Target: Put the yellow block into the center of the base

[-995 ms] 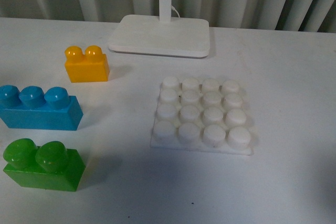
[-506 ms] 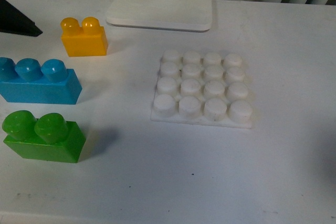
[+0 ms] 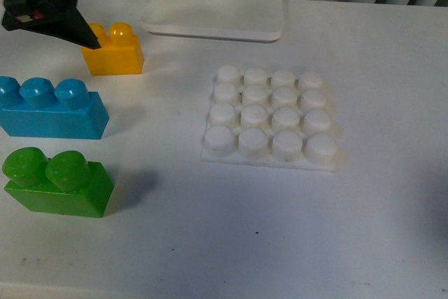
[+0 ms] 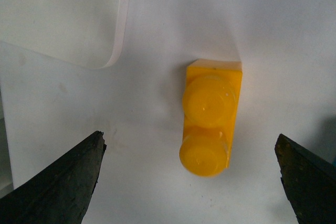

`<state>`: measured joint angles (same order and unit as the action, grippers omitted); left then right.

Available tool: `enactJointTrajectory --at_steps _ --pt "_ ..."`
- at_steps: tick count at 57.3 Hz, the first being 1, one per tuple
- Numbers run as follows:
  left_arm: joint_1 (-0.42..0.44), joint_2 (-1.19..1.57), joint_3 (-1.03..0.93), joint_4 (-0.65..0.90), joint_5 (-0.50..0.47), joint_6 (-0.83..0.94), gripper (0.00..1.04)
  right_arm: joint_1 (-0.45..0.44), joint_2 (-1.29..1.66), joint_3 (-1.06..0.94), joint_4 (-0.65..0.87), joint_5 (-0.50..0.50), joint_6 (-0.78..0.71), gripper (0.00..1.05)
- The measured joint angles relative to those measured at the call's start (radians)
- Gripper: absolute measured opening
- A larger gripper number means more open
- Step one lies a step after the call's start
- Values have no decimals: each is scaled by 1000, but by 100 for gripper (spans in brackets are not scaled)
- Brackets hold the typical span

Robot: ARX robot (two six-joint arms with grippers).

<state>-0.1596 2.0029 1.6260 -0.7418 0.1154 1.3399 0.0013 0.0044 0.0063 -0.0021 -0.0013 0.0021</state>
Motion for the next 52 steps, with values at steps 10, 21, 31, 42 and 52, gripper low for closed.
enactJointTrajectory --at_steps 10,21,31,42,52 --pt "-4 51 26 -9 -23 9 98 0 0 0 0 0 0 96" --pt "-5 98 55 -16 -21 14 98 0 0 0 0 0 0 96" --pt "-9 111 60 -23 -16 14 80 0 0 0 0 0 0 96" --pt "-18 111 60 -94 0 13 44 0 0 0 0 0 0 96" --pt "-27 92 57 -169 4 11 32 0 0 0 0 0 0 96"
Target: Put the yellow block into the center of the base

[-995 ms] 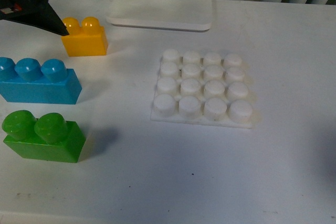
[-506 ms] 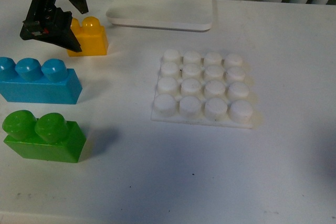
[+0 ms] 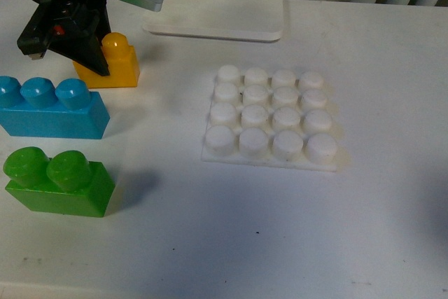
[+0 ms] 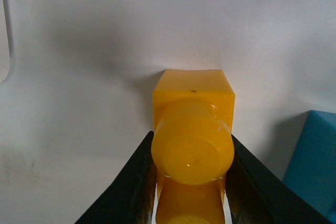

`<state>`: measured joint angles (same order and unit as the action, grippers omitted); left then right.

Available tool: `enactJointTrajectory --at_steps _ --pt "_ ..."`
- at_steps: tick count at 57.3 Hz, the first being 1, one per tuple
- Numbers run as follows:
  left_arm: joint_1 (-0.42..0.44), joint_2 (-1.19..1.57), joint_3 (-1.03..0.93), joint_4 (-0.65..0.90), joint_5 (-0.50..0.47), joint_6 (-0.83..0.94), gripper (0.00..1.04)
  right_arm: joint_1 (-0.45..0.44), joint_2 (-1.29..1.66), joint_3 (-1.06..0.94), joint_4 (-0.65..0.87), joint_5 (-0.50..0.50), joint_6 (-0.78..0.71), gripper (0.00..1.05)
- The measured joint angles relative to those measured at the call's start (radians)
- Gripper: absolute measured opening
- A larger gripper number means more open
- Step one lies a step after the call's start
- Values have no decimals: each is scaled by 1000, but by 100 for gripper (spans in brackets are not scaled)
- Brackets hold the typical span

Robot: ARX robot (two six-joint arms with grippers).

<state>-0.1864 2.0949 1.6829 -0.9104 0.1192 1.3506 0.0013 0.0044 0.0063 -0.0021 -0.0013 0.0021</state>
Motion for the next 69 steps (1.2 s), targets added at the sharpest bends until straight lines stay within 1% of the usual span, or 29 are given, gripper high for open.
enactJointTrajectory --at_steps 10,16,21,25,32,40,46,57,69 --pt "-18 -36 8 5 50 -12 32 0 0 0 0 0 0 96" --pt "-45 -55 35 -6 80 -21 32 0 0 0 0 0 0 96" --pt "-76 -58 71 -19 106 -32 32 0 0 0 0 0 0 96" --pt "-129 -61 93 -32 127 -47 32 0 0 0 0 0 0 96" --pt "-214 -61 109 -40 134 -72 32 0 0 0 0 0 0 96" --pt "-294 -54 141 -35 134 -111 32 0 0 0 0 0 0 96" --pt "-338 -32 174 -42 127 -131 32 0 0 0 0 0 0 96" --pt "-375 28 224 -80 118 -155 31 0 0 0 0 0 0 96" --pt "-380 74 241 -105 85 -153 31 0 0 0 0 0 0 96"
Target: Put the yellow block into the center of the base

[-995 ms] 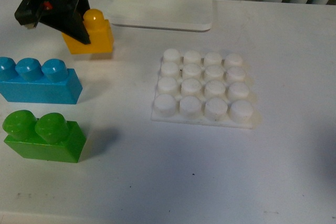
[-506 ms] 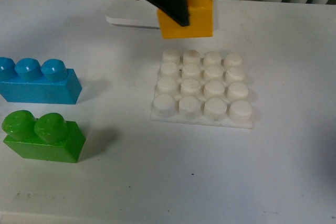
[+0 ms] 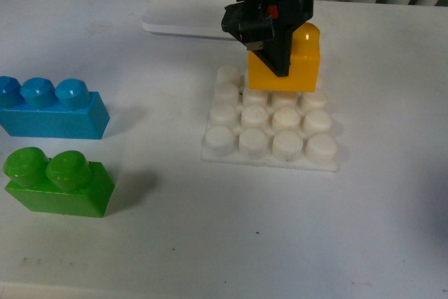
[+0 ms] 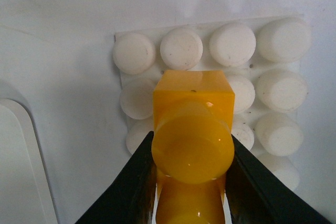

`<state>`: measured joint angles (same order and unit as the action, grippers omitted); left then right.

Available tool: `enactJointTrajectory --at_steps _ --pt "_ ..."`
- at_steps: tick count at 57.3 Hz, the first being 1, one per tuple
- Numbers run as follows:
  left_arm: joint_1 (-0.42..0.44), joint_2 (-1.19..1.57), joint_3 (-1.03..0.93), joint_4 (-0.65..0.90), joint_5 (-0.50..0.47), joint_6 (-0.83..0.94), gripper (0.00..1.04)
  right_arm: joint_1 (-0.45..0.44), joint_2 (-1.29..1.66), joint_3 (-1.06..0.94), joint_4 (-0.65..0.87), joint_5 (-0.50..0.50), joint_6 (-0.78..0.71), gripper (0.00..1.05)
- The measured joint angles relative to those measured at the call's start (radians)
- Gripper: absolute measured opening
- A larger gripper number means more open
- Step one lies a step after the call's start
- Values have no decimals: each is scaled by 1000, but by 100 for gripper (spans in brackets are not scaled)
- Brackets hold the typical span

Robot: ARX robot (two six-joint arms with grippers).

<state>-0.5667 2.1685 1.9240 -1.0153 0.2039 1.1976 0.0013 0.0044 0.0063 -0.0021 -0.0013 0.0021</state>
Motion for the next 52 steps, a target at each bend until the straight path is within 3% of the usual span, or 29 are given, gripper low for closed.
enactJointTrajectory --at_steps 52 --pt "4 35 -33 39 -45 21 31 0 0 0 0 0 0 96"
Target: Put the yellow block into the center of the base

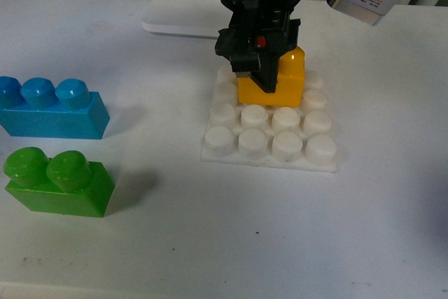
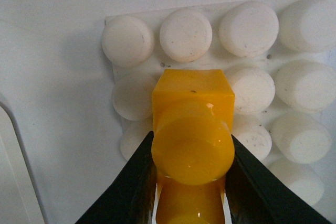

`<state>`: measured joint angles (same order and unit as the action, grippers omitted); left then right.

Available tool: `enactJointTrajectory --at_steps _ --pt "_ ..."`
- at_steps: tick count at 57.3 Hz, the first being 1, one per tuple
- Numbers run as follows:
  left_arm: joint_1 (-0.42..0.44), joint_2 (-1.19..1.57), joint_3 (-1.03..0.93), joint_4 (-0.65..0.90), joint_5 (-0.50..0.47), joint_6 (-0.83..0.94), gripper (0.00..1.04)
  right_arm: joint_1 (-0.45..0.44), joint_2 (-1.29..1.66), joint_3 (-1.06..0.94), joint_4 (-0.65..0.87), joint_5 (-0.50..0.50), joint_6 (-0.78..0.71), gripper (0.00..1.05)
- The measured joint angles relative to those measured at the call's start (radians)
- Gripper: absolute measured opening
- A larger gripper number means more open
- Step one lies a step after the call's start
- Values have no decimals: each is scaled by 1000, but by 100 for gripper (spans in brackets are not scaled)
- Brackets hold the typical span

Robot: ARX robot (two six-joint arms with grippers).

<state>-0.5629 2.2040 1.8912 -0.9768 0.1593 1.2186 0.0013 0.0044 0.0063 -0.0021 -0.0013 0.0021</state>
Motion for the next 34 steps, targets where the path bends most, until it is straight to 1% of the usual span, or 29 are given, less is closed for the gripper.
enactJointTrajectory --at_steps 17,34 --pt "-16 -3 -72 66 -23 7 31 0 0 0 0 0 0 96" --pt "-9 -9 -63 74 -23 6 31 0 0 0 0 0 0 96"
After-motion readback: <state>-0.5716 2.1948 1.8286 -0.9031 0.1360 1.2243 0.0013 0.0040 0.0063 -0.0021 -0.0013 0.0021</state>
